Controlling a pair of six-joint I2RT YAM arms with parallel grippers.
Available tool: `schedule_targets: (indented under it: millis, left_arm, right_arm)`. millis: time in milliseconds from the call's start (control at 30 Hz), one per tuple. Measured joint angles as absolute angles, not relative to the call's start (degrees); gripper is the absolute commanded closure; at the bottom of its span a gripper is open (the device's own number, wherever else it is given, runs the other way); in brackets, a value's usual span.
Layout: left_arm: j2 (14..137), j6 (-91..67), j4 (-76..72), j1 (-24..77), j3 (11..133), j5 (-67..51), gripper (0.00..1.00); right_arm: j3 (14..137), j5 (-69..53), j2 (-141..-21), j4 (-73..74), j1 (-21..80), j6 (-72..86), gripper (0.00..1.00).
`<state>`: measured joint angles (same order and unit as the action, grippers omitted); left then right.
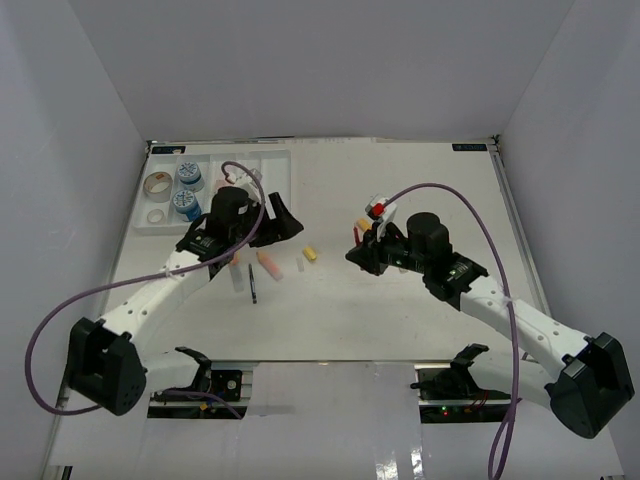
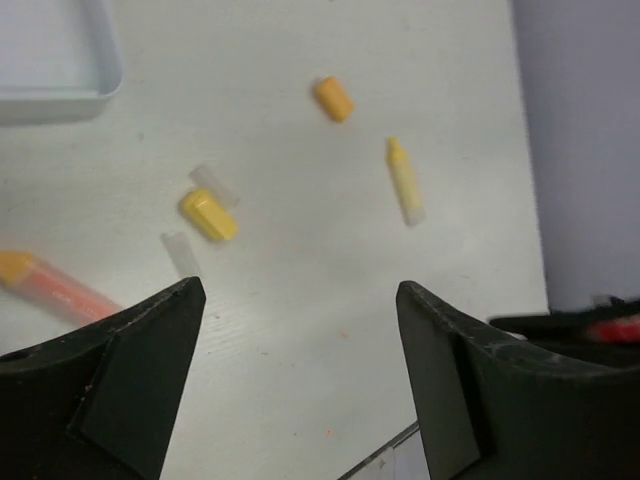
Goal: Sort the stationery into containers
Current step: Move the pen cap to the center of the board.
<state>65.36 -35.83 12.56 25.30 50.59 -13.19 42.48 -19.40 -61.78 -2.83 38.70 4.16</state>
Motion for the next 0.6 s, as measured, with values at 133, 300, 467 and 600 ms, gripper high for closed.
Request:
schedule_targets:
  millis: [133,300,467,600]
  left_arm:
    - [76.71,-37.65,20.21,28.91,55.86,-4.95,0.26]
    - [88.14,-39.53,26.92,33.8,61.63,2.79,0.3]
    - [98.72,-40.34,31.62,35.66,68.27,7.6,0.37]
    - [103.63,-40.66,33.78,36.03,69.58,9.93,0.45]
  right_arm:
    - [39.05,-18.11,-58.17,-2.66,38.68,4.1,0.92]
    - [36.16,-17.37,-54.08,-2.48,38.59,3.84,0.92]
    - [34.52,-16.84,-51.35,-2.48,38.35,3.18,0.92]
    - [33.41,-16.62,-49.76,-2.48,38.02,2.55,0.92]
